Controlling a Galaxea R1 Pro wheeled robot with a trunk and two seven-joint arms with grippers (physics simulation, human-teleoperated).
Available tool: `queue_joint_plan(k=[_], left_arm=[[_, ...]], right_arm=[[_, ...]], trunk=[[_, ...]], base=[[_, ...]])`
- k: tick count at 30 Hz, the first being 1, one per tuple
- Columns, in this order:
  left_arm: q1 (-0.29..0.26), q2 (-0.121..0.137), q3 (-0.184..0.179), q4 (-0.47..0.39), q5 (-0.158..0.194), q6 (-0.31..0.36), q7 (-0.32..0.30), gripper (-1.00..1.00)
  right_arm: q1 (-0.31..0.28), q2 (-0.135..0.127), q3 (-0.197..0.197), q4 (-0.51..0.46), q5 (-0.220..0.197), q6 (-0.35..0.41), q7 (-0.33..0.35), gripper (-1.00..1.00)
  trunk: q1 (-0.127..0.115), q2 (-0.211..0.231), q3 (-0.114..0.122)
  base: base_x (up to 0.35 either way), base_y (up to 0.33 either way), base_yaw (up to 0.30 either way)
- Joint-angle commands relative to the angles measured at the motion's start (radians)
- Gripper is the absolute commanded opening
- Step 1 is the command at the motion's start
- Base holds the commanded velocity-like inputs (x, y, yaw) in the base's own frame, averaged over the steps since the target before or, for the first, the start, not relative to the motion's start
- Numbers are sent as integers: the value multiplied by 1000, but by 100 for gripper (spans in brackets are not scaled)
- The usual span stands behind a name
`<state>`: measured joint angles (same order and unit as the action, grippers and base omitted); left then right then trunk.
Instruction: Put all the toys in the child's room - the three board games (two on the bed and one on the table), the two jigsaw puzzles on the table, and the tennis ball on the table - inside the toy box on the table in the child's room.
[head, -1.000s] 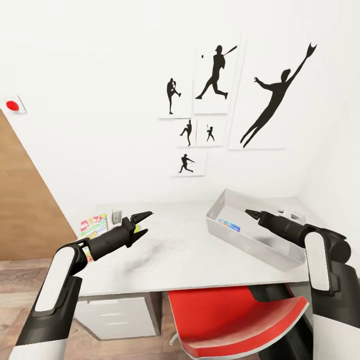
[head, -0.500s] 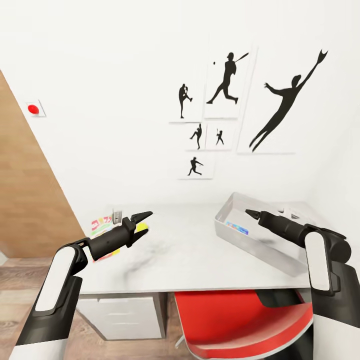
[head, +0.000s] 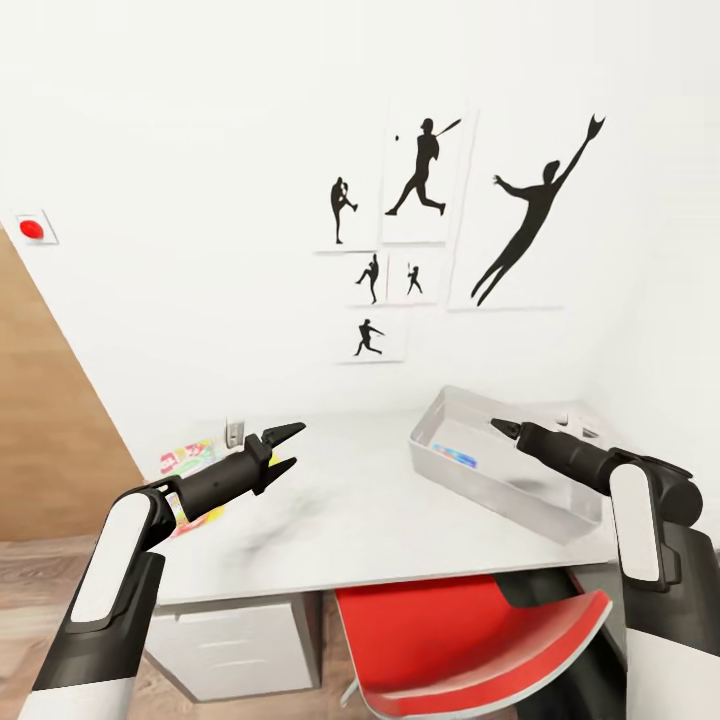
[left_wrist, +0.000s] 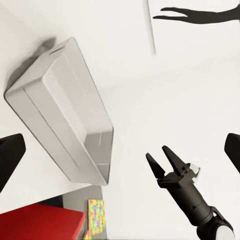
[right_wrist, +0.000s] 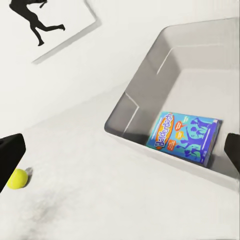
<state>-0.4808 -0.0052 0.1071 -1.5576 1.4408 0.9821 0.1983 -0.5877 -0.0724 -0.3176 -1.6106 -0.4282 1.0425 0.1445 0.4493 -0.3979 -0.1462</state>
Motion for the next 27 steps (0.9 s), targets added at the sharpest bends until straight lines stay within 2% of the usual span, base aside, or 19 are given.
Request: queue_joint_plan(k=[1,27], left_arm=[[-1,-1,2,-1,10,5,10,100],[-1,-4,2,-1,10,4,11,100]], right_arm=[[-1,0,-1,0,9,5,10,100],[-2,0,-1,0,9,5,8,100]], trunk=[[1,-2,-1],[1,-2,30]], base=[[-1,2,-200],[0,0,-218]])
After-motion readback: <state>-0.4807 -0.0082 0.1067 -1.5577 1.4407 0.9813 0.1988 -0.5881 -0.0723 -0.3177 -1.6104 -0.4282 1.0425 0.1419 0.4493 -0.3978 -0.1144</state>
